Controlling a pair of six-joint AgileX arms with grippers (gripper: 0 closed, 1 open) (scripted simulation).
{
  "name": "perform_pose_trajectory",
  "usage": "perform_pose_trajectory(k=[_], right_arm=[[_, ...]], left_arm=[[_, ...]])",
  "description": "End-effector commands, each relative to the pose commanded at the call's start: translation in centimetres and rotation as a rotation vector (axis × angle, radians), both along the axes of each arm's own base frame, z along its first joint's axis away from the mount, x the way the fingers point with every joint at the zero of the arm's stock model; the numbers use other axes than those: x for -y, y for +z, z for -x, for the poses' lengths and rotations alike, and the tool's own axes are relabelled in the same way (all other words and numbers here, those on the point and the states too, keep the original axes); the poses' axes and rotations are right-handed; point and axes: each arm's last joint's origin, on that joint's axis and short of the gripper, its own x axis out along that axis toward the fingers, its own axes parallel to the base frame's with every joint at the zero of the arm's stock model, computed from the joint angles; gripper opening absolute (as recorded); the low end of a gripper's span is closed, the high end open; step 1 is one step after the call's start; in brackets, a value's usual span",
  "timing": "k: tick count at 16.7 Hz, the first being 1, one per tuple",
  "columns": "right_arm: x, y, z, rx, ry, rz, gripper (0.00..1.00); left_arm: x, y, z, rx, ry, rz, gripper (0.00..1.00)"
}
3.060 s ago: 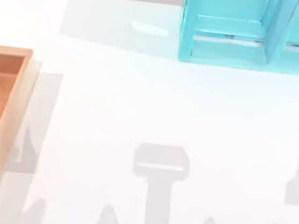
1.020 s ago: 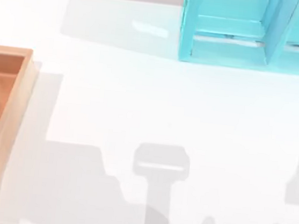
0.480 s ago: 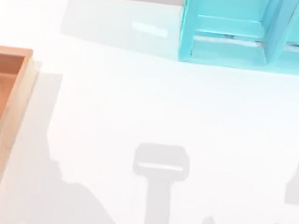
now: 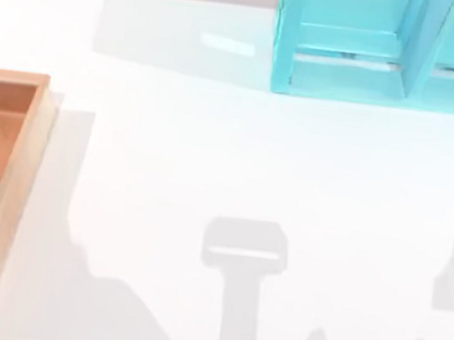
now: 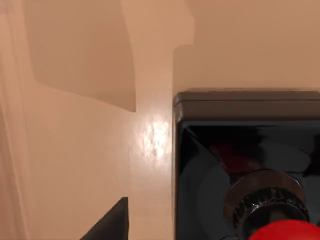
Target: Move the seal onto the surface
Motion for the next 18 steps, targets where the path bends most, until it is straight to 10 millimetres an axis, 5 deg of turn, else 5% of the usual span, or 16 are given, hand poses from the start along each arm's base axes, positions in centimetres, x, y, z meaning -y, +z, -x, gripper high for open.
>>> perform_pose_trajectory(k=[10, 18], right_arm=[[0.0, 0.0, 0.0, 0.0, 0.0, 0.0, 1.0], [0.0, 0.0, 0.0, 0.0, 0.0, 0.0, 1.0]], left_arm=[[0.0, 0.0, 0.0, 0.0, 0.0, 0.0, 0.02], [0.0, 0.0, 0.0, 0.0, 0.0, 0.0, 0.0]])
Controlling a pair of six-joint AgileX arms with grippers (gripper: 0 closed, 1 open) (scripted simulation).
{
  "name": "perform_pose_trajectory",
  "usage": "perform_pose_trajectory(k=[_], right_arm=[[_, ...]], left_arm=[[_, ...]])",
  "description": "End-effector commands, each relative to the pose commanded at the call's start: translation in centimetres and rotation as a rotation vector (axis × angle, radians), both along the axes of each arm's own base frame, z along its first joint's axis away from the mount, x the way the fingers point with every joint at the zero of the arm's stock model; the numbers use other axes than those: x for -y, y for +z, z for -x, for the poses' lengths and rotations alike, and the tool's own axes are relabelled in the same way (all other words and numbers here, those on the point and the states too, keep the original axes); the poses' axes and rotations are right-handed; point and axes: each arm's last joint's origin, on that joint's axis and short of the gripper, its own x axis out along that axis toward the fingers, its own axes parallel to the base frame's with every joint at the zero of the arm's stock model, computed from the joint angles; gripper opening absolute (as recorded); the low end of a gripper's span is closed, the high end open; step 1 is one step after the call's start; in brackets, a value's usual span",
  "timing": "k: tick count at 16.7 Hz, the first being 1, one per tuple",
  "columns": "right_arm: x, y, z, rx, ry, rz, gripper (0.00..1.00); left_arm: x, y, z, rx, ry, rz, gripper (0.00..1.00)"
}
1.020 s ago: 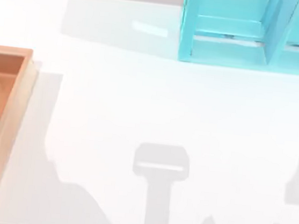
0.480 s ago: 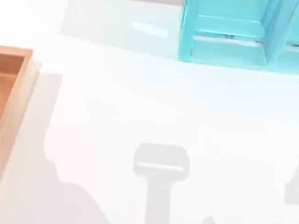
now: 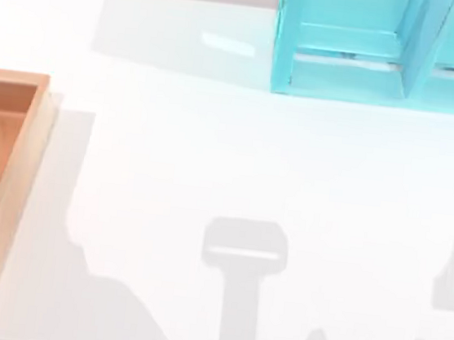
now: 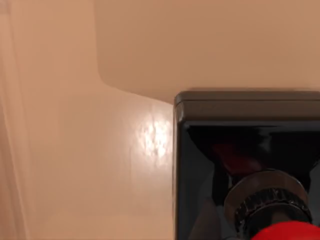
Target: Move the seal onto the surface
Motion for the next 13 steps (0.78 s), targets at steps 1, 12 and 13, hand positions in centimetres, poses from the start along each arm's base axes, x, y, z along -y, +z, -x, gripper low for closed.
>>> perform_pose_trajectory(k=[1, 12, 13], right_arm=[[0.0, 0.0, 0.0, 0.0, 0.0, 0.0, 1.0], [0.0, 0.0, 0.0, 0.0, 0.0, 0.0, 1.0], [0.0, 0.0, 0.0, 0.0, 0.0, 0.0, 1.0]], left_arm=[[0.0, 0.0, 0.0, 0.001, -0.002, 0.0, 0.0], [11.9, 11.4, -1.4, -0.022, -0.003, -0.002, 0.0], [13.1, 12.7, -0.9, -0.018, -0.002, -0.003, 0.0]])
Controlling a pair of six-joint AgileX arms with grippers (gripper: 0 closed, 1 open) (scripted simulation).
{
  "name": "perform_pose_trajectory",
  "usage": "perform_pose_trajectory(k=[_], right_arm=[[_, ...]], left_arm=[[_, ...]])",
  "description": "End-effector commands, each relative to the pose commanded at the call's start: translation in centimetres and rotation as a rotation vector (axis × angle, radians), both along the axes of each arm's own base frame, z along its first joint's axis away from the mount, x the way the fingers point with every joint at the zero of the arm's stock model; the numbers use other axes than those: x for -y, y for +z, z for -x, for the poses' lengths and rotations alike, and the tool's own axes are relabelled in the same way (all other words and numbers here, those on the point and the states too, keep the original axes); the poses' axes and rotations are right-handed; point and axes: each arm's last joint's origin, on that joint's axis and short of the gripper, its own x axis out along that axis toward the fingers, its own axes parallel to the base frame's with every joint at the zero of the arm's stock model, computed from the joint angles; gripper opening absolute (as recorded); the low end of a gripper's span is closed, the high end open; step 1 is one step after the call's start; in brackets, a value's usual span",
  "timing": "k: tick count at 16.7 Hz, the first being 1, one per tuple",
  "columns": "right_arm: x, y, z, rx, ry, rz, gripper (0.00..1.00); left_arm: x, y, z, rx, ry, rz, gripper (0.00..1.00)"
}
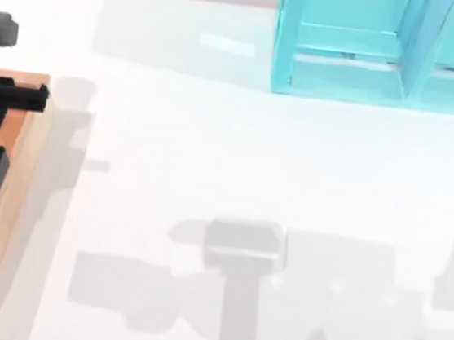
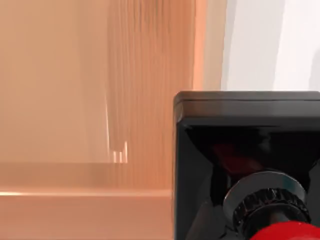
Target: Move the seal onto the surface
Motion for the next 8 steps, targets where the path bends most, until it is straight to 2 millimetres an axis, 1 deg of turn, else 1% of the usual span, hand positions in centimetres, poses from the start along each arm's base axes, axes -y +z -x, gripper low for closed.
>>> perform_pose_trajectory(k=[2, 3, 8], right_arm=[[0.0, 0.0, 0.0, 0.0, 0.0, 0.0, 1.0], [0.0, 0.0, 0.0, 0.0, 0.0, 0.0, 1.0], [0.0, 0.0, 0.0, 0.0, 0.0, 0.0, 1.0]], left_arm=[[1.5, 1.8, 0.9, 0.013, 0.0, 0.001, 0.0], [1.8, 2.3, 1.1, 0.018, 0.0, 0.002, 0.0], [1.9, 2.2, 1.0, 0.015, 0.002, 0.002, 0.0]])
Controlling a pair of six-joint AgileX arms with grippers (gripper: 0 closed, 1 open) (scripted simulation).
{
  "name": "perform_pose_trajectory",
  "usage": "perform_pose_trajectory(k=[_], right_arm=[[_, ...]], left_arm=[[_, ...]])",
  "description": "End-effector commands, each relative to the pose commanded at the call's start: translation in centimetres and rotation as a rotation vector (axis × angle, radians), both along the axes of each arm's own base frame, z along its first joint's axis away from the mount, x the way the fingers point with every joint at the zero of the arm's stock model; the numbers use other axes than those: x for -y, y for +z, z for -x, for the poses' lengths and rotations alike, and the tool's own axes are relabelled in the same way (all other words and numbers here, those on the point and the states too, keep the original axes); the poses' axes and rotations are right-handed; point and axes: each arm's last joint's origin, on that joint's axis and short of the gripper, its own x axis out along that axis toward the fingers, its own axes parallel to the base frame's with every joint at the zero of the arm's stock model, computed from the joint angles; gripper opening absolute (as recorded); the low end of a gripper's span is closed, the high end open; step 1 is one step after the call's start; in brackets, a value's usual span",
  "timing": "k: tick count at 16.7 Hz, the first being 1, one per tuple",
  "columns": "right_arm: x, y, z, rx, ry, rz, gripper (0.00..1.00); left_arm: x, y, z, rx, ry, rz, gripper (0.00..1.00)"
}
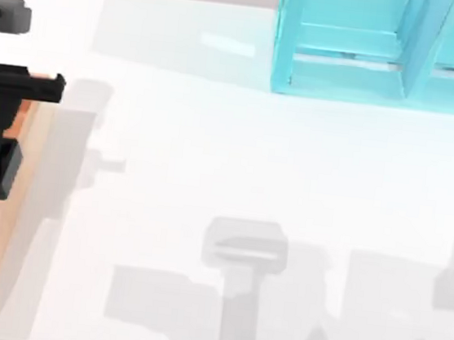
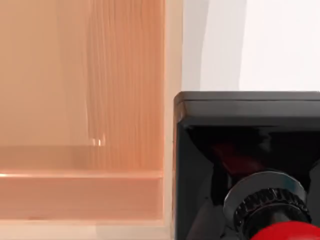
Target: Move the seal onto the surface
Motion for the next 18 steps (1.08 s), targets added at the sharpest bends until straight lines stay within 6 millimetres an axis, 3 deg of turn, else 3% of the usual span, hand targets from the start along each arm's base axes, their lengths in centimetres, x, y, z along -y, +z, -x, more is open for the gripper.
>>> perform_pose_trajectory(k=[4, 9, 13, 15, 18], right_arm=[[0.0, 0.0, 0.0, 0.0, 0.0, 0.0, 1.0], [0.0, 0.0, 0.0, 0.0, 0.0, 0.0, 1.0], [0.0, 0.0, 0.0, 0.0, 0.0, 0.0, 1.0], [0.0, 0.0, 0.0, 0.0, 0.0, 0.0, 1.0], [0.0, 0.0, 0.0, 0.0, 0.0, 0.0, 1.0]], left_arm=[[2.8, -1.4, -2.3, 0.0, -0.015, 0.0, 0.0], [10.1, -5.7, -6.3, 0.012, -0.014, 0.0, 0.0], [15.6, -9.9, -7.7, 0.006, -0.002, 0.001, 0.0], [16.8, -10.8, -7.8, 0.005, 0.0, 0.002, 0.0], [16.8, -10.9, -7.8, 0.005, 0.0, 0.002, 0.0]])
